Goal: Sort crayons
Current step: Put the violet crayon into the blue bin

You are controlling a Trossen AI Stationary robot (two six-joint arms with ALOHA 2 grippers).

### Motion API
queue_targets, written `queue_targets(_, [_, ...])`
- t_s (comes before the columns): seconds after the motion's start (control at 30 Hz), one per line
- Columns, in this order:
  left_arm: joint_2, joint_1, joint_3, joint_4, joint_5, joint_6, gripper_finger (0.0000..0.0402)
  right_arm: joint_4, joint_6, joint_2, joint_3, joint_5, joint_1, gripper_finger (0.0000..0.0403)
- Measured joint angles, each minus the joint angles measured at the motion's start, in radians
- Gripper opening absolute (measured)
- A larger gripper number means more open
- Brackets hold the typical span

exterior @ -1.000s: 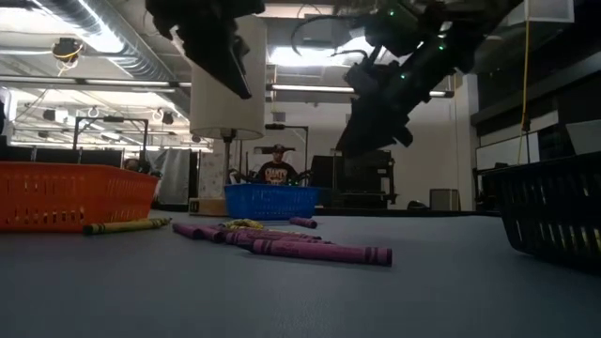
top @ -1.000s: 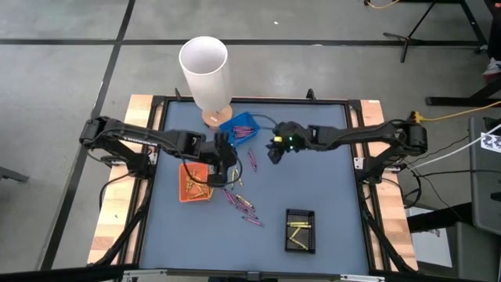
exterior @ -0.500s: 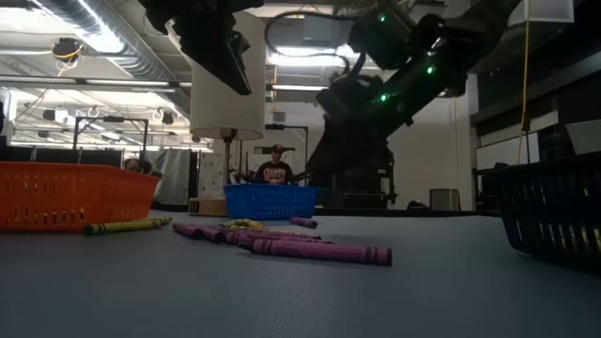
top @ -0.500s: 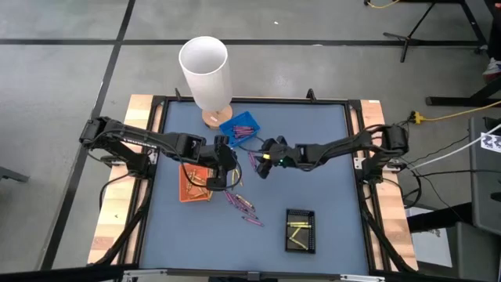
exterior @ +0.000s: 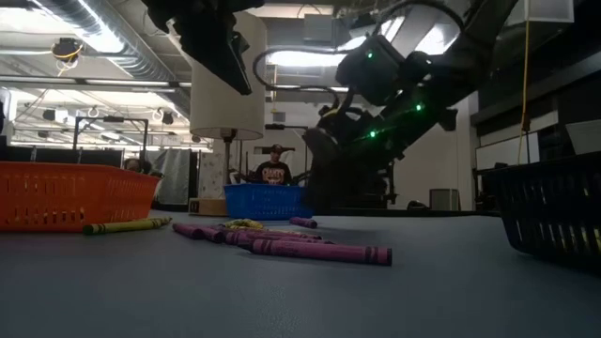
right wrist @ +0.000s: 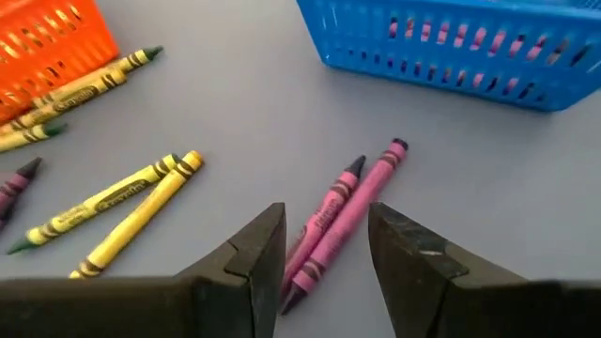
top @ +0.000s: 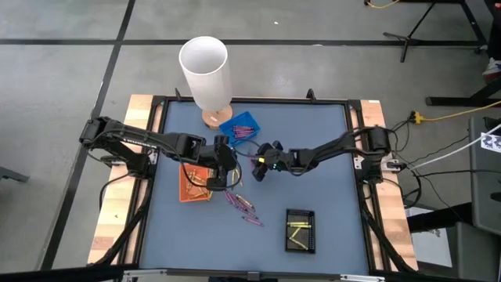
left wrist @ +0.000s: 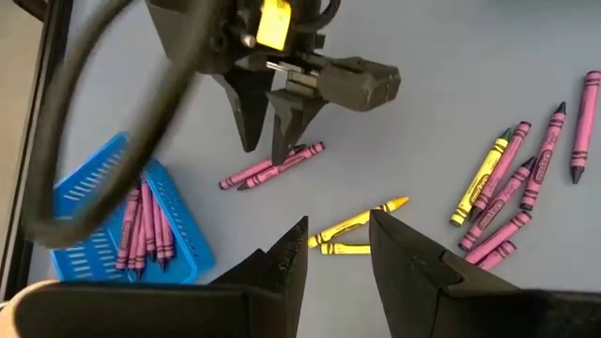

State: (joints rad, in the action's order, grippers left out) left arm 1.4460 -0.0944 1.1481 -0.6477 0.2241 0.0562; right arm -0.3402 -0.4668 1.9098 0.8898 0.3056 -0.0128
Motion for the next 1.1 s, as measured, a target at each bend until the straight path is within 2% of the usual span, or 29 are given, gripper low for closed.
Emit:
queue_targets(0.4, [0.0,0.0,0.0,0.002,0.0,-0.001,0.0098,-0.016,0.0,0.061,0.001,0.044,0.0,0.0152])
queue_targets(1.1, [0.0,0.0,0.0,0.004,0.0,-0.001,0.0098,0.004,0.057,0.066,0.001,0.069,0.053,0.0152])
